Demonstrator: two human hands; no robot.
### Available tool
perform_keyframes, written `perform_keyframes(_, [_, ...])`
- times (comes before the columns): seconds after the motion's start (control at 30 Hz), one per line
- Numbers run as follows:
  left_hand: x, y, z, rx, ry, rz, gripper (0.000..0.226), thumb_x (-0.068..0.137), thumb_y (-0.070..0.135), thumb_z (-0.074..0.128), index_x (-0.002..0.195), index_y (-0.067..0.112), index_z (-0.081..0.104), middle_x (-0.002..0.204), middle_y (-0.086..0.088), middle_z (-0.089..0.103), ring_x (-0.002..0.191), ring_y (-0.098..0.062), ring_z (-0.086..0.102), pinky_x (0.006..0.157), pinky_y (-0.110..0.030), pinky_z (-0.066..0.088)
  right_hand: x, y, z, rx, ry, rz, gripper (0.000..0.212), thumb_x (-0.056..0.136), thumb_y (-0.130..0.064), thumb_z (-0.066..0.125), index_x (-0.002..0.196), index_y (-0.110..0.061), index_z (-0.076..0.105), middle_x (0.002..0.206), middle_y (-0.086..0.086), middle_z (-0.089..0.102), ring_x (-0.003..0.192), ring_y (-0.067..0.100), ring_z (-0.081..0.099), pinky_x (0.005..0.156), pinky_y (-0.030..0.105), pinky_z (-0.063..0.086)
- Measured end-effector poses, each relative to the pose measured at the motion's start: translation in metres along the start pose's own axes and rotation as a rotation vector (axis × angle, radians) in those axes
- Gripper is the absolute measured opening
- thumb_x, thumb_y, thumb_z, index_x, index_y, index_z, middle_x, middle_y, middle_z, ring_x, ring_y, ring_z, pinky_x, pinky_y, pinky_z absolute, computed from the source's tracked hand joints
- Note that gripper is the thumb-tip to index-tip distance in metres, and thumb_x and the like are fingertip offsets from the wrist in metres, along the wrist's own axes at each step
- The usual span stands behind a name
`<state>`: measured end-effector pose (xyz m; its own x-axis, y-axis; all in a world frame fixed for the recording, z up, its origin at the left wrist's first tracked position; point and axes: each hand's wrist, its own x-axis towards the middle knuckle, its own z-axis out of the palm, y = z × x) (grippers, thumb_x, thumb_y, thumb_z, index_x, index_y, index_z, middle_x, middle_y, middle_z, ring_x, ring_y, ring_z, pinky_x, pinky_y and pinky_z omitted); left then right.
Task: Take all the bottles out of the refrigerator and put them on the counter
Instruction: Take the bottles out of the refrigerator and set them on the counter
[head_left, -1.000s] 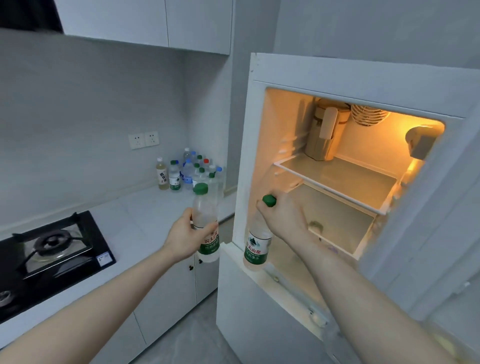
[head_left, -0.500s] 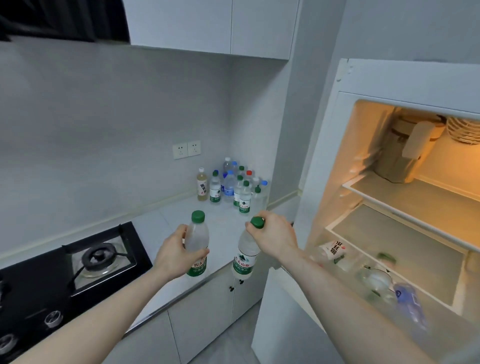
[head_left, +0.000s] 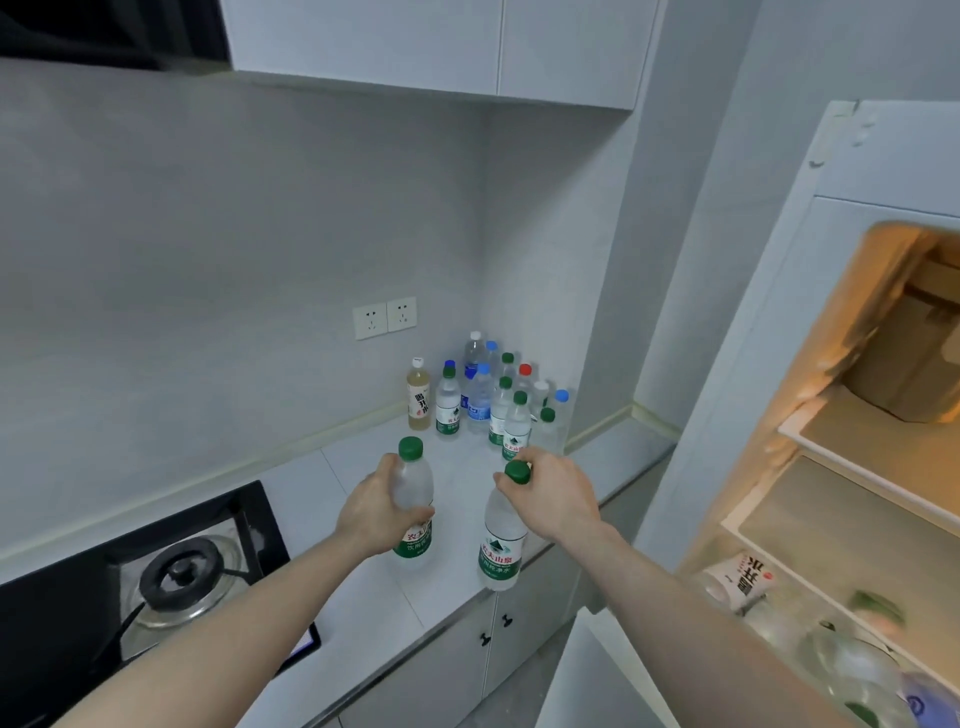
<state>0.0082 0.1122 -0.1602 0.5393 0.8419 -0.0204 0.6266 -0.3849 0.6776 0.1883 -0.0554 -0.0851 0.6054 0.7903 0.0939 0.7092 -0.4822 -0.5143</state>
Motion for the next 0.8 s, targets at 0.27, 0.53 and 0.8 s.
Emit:
perform_keyframes(0.27, [0.102,0.008,0.023,0.099,-0.019,-0.033,0.070,0.063,0.042,0.089,0.119,0.026,0.051,0.109,0.002,0.050,0.102,-0.024,0.058,0.083,-0.039,0.053,0.101,0.027,0.027,-0.049,-0.071,-0.002,0.025,0.090,-0.049,0.060,0.094,-0.025,0.061,0.087,-0.002,0.066,0.081,0.023,0.059,0.066,0.031,0.043])
perform_keyframes(0.53, [0.202,0.013,0.043,0.120,-0.017,-0.021,0.091,0.066,0.043,0.089,0.143,0.029,0.041,0.126,-0.003,0.059,0.114,-0.026,0.059,0.092,-0.040,0.052,0.186,0.039,0.054,-0.100,-0.112,0.018,0.028,0.094,-0.045,0.055,0.103,-0.018,0.060,0.093,0.003,0.068,0.084,0.024,0.059,0.071,0.033,0.047])
perform_keyframes(0.8, [0.293,0.002,0.074,0.172,-0.138,0.006,0.082,0.068,0.042,0.086,0.138,0.031,0.045,0.120,-0.001,0.064,0.108,-0.028,0.062,0.081,-0.036,0.054,0.251,0.042,0.090,-0.134,-0.104,0.085,0.034,0.095,-0.048,0.050,0.106,-0.017,0.057,0.099,0.005,0.067,0.093,0.028,0.063,0.068,0.033,0.042])
